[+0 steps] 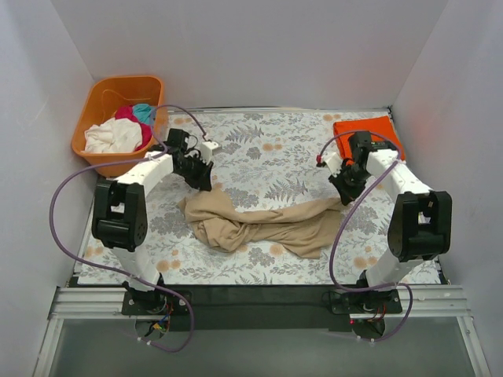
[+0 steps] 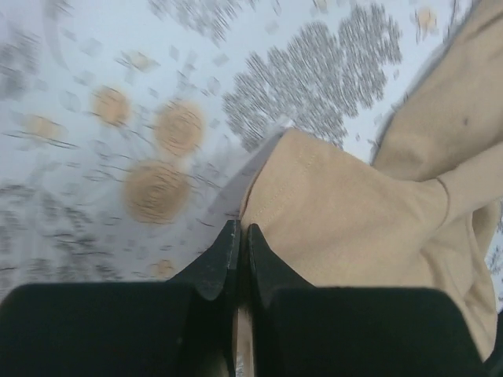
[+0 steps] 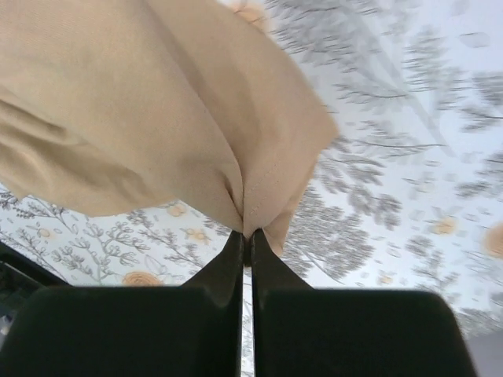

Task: Fold and stack the t-shirts
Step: Flatten the tshirt out

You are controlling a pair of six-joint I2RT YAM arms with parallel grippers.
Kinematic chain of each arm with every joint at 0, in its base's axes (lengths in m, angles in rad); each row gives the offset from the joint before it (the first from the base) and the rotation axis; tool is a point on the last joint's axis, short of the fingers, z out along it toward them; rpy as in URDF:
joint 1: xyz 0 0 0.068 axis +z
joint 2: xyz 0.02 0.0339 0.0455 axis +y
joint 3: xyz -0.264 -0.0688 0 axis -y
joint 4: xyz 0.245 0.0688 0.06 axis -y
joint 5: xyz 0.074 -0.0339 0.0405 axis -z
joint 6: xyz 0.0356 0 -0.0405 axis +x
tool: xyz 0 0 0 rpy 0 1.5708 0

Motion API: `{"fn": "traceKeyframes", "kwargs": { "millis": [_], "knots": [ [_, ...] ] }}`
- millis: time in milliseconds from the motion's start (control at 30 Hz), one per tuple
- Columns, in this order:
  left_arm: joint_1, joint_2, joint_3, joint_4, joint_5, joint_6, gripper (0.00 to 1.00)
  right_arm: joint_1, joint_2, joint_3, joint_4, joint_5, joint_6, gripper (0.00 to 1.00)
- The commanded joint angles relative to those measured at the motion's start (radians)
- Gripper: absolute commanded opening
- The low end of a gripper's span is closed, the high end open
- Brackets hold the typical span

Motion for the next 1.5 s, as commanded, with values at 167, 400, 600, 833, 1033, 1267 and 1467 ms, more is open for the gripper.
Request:
{"fn": "traceKeyframes", "kwargs": {
  "millis": [167,400,600,833,1033,1267,1467],
  "knots": [
    [0.078,-0.043,0.179,0.276,-0.063,-0.078,0.0,-0.036,0.161,0.349,0.007,0.022,0.072,0.01],
    [0.104,-0.006,0.175,0.492,-0.079,-0.153,0.0,-0.033,0.353,0.59,0.012,0.016,0.178,0.01],
    [0.144,-0.287,-0.064,0.405,0.171,0.082,0.0,-0.026,0.103,0.28,-0.001,-0.066,-0.024,0.01],
    [0.156,-0.449,-0.377,0.055,0.153,0.509,0.0,0.089,-0.07,-0.156,0.013,0.019,-0.214,0.35],
    [0.156,-0.523,-0.506,0.083,0.044,0.543,0.0,-0.006,-0.106,-0.103,-0.063,-0.035,-0.236,0.57],
    [0.156,-0.477,-0.416,0.081,0.079,0.448,0.16,-0.062,0.044,0.104,-0.113,-0.164,-0.129,0.46],
    [0.156,-0.437,-0.371,0.097,0.082,0.408,0.2,-0.07,0.218,0.27,-0.116,-0.17,-0.021,0.45]
  ]
}}
